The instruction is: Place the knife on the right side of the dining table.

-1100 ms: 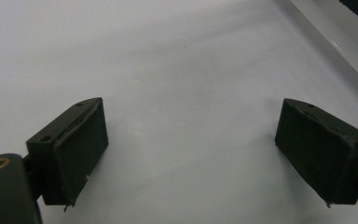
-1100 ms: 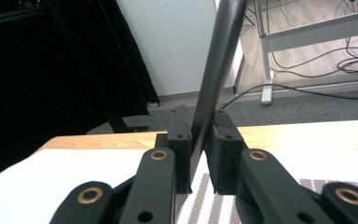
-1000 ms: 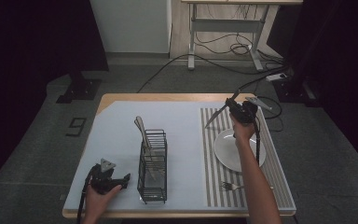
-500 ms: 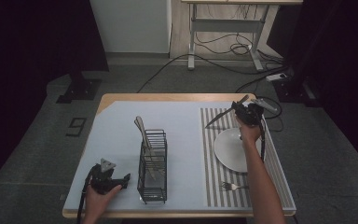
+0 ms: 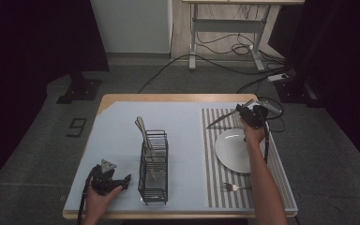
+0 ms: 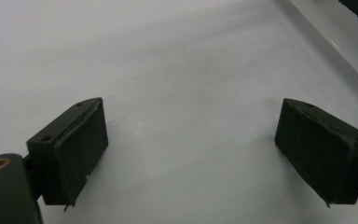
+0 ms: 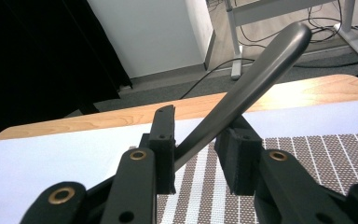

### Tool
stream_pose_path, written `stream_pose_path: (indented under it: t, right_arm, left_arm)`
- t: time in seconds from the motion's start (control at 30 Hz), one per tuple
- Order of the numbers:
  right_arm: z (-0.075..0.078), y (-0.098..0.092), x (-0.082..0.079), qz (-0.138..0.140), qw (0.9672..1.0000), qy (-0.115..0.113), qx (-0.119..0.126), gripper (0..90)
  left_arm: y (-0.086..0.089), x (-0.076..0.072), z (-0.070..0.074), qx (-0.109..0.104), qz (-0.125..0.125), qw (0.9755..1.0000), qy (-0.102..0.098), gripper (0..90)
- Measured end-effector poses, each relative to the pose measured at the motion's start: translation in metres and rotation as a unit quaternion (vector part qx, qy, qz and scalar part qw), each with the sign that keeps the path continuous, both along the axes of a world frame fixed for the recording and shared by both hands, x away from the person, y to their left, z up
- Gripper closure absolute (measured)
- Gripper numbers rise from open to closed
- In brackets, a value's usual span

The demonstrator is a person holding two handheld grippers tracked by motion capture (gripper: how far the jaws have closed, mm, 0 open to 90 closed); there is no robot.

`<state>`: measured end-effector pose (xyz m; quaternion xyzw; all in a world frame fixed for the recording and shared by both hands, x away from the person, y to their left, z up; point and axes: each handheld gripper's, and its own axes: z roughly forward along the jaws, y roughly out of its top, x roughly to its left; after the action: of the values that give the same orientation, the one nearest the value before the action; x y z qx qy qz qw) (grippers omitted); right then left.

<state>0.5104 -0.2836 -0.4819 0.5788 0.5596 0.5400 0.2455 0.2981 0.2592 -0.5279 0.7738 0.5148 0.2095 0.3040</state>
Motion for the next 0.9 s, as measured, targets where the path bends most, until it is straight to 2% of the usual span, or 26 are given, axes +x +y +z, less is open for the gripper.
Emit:
stream_pose_path:
  t: [0.5,0.9]
  right_arm:
    - [-0.013,-0.01,0.002,-0.02,0.9992,0.007,0.033,67.7]
    - [-0.026,-0.022,0.005,-0.041,0.9971,0.054,0.036,61.1]
  left_arm:
    - [0.0,0.0,0.0,0.0,0.0,1.0,0.0,9.1]
    - [0.0,0.0,0.0,0.0,0.0,1.0,-0.001,9.1]
